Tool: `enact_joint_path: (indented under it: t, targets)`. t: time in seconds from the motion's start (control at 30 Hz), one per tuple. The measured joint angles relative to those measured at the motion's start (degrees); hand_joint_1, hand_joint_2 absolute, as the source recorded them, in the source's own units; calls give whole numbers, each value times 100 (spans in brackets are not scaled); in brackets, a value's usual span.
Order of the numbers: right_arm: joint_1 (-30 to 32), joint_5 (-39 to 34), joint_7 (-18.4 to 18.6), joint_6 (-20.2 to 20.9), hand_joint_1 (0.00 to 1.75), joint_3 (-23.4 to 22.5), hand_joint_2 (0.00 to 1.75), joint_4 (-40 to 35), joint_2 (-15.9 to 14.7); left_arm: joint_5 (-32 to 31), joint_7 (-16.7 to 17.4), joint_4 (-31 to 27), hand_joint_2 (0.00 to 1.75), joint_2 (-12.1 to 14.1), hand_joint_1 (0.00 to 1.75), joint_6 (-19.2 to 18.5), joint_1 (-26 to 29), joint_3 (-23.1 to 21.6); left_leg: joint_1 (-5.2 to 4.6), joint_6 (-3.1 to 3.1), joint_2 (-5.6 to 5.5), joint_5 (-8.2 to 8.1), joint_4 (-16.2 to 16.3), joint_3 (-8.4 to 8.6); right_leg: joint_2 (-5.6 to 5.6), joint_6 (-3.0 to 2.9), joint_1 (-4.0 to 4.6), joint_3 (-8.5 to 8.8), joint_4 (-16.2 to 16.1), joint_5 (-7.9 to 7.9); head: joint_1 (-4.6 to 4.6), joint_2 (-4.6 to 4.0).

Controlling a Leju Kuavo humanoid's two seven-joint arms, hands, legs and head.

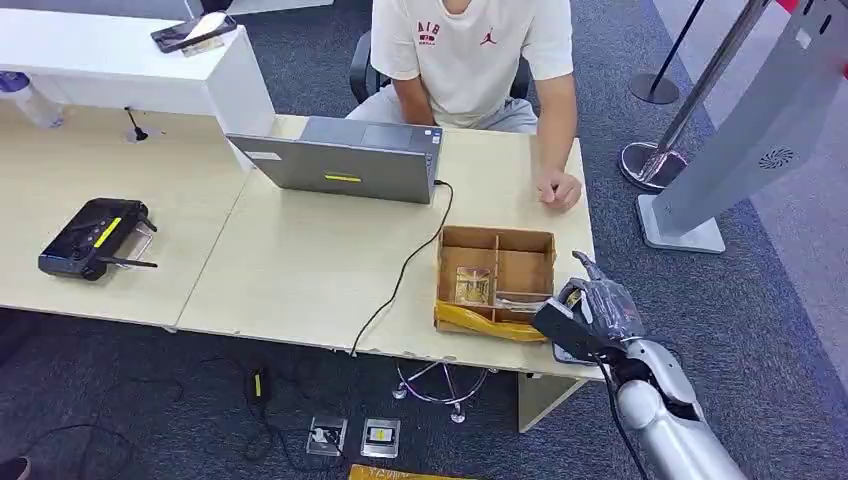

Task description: Pass the card to the sensor for recognition and then transmit it.

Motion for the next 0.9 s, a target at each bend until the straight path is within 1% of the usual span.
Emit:
enact_joint_path:
  t: [0.33,0.53,0.9]
  targets:
    - [-115,-98,-50,-164,175,20,175,332,41,-4,2,0,0,0,0,11,1,-2,0,0,0,0,0,1,1,0,0,0,0,0,-2,0]
    - [-222,-162,-9,-162,175,7,175,461,7,13,2,0,0,18,0,26,3,-2,0,0,1,0,1,2,2,0,0,0,0,0,-2,0]
    - [-227,-92,35,-118,175,-20,175,509,-105,55,2,0,0,68,0,37,4,-2,0,0,2,0,1,2,5,0,0,-1,0,0,-2,0]
